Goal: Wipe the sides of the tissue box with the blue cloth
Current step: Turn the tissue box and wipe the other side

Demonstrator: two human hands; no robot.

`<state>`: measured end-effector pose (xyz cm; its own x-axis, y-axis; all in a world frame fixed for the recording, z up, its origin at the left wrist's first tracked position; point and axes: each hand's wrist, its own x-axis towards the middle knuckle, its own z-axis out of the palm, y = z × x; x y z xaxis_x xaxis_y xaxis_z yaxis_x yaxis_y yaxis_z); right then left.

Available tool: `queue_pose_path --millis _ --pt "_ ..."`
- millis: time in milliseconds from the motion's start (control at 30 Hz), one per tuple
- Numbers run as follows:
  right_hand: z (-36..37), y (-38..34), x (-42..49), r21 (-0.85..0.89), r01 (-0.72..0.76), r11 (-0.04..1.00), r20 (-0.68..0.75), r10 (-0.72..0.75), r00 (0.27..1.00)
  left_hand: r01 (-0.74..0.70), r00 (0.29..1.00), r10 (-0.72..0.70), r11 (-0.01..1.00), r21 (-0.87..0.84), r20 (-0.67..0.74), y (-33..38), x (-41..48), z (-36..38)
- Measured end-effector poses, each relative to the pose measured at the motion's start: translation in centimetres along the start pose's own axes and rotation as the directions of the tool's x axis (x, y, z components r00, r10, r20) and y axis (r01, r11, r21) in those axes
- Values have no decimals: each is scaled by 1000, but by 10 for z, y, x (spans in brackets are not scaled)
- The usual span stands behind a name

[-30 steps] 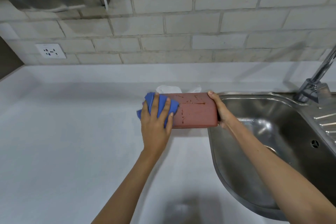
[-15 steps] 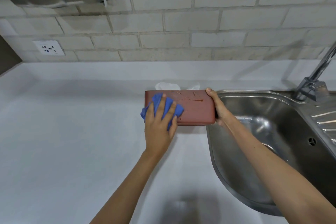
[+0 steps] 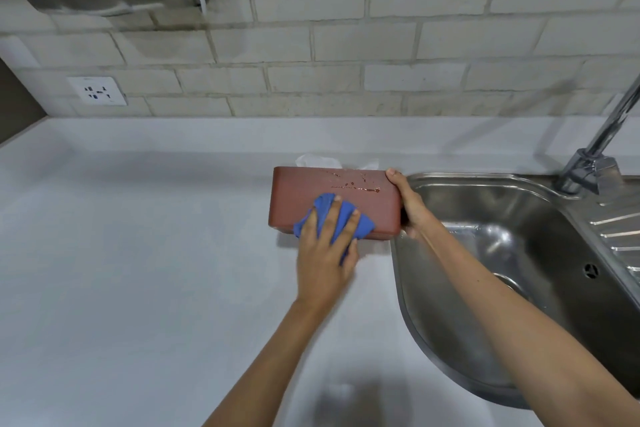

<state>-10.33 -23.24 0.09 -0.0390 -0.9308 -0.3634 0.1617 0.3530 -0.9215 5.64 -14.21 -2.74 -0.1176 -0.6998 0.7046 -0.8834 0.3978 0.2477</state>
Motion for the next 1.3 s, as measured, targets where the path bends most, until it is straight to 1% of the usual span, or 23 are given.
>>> queue_pose_path --millis 33,67,133,167,200,333,400,467,533,633,667,700,733,767,833,900,933,967,1067,1100,1167,1233,1300 --pt "-1 0 1 -3 1 1000 -2 -1 1000 8 1000 -7 1000 14 -13 -13 -3 -3" --pt "-2 0 0 -7 1 1000 -7 -1 1000 93 995 -93 996 9 -31 -24 -4 -8" --pt "-1 -1 -2 -13 1 1000 -14 -1 1000 351 931 -355 934 -65 -89 -32 2 -15" --pt "1 0 -2 -12 2 1000 -21 -2 1000 424 894 -433 901 -93 -113 -25 8 -14" --pt "2 1 -1 -9 7 1000 -30 -8 1000 433 890 -441 897 -87 -119 -13 13 -9" --pt "2 3 -1 18 12 1000 -27 -12 1000 188 982 -188 982 -31 -11 50 15 12" --pt "-1 3 0 28 20 999 -6 -19 1000 69 998 -69 997 -29 -8 54 12 16" --pt "-3 3 1 20 15 1000 -2 -15 1000 34 999 -35 999 -20 -16 35 9 12" --pt "-4 2 0 -5 4 1000 -15 -4 1000 200 978 -202 979 -41 -50 10 5 2" --pt "-3 1 1 -12 3 1000 -29 -3 1000 493 852 -508 860 -133 -126 -17 21 -10" --pt "-2 2 1 -15 1 1000 -29 -2 1000 548 815 -567 822 -156 -124 -18 32 -8" --pt "-1 2 3 -14 0 1000 -24 0 1000 566 805 -583 810 -153 -109 -15 42 -7" --pt "-1 4 4 -10 0 1000 -21 -1 1000 530 836 -542 838 -125 -89 -9 48 -5" --pt "-1 4 6 -5 5 1000 -17 -5 1000 442 891 -448 892 -93 -67 -2 50 -3" --pt "-4 5 10 2 20 1000 2 -20 1000 193 981 -194 981 -30 -18 5 38 -1" --pt "-7 5 13 -12 32 999 33 -32 999 7 1000 -7 1000 12 1 -4 23 -4" --pt "-9 5 14 -23 37 999 42 -36 998 -12 1000 12 999 29 -8 -14 20 -8" --pt "-10 5 14 -31 37 999 43 -35 998 31 999 -29 999 42 -32 -24 22 -12" --pt "-12 5 16 -42 21 999 30 -20 999 324 941 -324 946 -19 -97 -36 46 -18" --pt "-11 5 15 -40 18 999 26 -17 1000 366 926 -367 930 -32 -88 -32 56 -16" --pt "-8 4 13 -28 17 999 20 -17 1000 291 955 -292 956 -19 -45 -15 63 -8" --pt "-7 4 11 -10 22 1000 22 -21 1000 113 994 -113 994 -5 0 4 54 0" --pt "-7 3 10 -6 25 1000 37 -25 999 -78 996 79 997 -6 43 9 34 2"
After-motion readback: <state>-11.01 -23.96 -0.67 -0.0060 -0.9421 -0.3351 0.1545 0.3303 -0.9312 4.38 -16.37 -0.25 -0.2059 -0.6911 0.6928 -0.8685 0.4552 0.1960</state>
